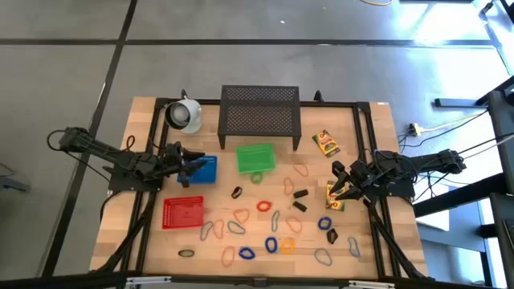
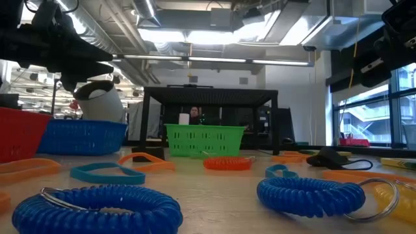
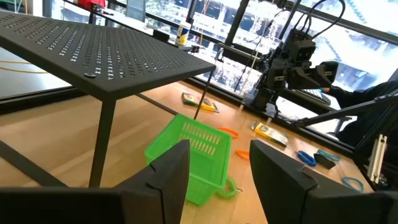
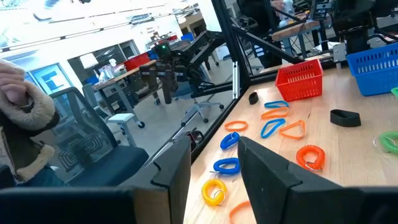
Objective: Pick & Place Office Desk Supplies
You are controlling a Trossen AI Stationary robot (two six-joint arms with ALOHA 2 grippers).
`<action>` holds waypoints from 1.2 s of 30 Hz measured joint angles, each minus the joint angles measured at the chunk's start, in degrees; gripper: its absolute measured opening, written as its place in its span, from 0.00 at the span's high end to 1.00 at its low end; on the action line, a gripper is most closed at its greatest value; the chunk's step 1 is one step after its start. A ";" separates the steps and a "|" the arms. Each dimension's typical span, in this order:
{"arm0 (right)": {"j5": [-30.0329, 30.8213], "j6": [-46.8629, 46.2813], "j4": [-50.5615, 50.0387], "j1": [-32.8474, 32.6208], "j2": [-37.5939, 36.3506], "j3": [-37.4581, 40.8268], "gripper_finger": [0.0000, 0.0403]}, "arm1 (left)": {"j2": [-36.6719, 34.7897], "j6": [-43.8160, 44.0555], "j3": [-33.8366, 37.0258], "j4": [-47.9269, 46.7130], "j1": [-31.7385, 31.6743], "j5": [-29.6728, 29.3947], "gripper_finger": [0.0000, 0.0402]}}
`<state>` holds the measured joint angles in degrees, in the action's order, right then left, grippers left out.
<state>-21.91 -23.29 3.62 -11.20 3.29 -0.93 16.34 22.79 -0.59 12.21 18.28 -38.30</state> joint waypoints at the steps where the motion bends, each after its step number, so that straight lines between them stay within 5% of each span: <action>1: -0.02 0.00 0.02 0.00 0.01 0.00 0.66 | 0.00 0.00 -0.01 0.00 0.00 0.02 0.60; 29: 0.46 0.15 0.02 0.00 0.00 0.00 0.66 | -0.02 0.00 -0.01 0.00 0.00 0.00 0.59; 36: 14.62 -10.98 2.52 0.00 0.02 0.00 0.66 | 0.00 0.00 -0.01 0.00 -0.01 0.02 0.60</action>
<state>-7.29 -34.26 6.14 -11.20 3.31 -0.93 16.34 22.79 -0.60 12.21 18.27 -38.29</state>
